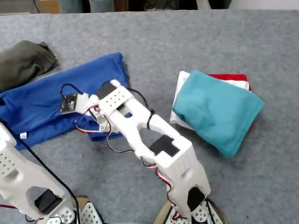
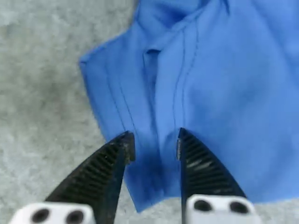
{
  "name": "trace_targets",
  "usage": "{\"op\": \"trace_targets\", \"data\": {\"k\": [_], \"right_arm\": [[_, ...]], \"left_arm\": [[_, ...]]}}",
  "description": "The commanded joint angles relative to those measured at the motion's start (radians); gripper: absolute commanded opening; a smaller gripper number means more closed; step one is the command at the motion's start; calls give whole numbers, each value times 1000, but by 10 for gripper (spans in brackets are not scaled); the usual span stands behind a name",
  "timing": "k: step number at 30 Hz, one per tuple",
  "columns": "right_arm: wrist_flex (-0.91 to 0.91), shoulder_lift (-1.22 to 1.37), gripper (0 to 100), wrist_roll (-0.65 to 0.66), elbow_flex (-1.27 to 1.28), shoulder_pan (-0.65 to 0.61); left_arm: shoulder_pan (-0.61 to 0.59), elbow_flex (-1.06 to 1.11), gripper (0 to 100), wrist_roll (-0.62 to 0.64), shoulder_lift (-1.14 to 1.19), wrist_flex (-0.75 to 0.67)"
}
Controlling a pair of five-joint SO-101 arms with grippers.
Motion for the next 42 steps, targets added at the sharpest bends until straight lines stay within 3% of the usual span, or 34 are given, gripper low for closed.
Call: {"op": "trace_targets", "data": {"k": [1, 3, 16, 22, 25, 30, 42], "right_arm": [[-14, 2, 71, 5, -68, 41], [-14, 2, 10, 5, -74, 61], [72, 4, 16, 6, -143, 55], [11, 70, 134, 6, -130, 26], [11, 110, 140, 8, -142, 26], [26, 120, 8, 6, -157, 29], [186, 122, 14, 8, -346, 83]], "left_arm": [[-16, 7, 230, -8, -61, -34], [-16, 7, 230, -8, -61, -34], [-15, 10, 230, -8, -61, -34], [-15, 10, 230, -8, -58, -34], [-15, 10, 230, -8, -57, -37], [-12, 10, 230, -35, -55, -34], [-10, 12, 230, -35, -52, -34]]}}
